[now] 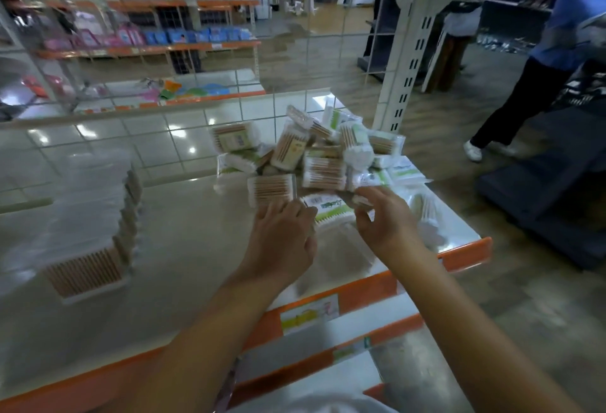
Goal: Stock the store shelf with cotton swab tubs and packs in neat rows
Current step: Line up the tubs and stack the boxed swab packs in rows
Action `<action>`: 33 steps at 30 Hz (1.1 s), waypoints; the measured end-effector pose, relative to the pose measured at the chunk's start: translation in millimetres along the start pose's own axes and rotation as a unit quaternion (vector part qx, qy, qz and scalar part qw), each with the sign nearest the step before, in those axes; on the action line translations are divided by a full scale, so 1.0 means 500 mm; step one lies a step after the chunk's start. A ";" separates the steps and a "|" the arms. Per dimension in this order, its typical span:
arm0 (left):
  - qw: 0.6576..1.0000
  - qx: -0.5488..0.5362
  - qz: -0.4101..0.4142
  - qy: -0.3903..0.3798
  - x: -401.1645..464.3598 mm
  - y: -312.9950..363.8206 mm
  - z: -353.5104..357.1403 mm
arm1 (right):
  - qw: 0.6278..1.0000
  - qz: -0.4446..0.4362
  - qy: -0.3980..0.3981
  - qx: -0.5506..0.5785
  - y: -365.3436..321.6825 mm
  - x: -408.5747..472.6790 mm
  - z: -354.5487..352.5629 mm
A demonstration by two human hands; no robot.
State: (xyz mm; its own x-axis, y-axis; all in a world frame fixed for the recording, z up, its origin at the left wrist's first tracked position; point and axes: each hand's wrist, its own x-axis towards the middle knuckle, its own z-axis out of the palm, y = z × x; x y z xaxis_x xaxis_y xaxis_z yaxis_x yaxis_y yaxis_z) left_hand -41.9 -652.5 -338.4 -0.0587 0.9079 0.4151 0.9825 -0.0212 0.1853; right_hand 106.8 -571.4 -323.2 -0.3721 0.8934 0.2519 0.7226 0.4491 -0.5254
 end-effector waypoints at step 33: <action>0.940 -0.310 -0.143 -0.024 -0.037 -0.002 -0.032 | 0.983 0.044 -0.008 0.179 -0.020 -0.055 -0.019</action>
State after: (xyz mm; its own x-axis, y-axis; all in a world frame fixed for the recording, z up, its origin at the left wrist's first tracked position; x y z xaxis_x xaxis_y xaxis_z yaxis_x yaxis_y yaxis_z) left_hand -44.4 -675.9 -331.7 -0.2817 0.9310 0.2319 0.6349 -0.0003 0.7726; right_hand 115.5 -600.4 -317.2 -0.3291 0.9267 0.1812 0.5016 0.3342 -0.7980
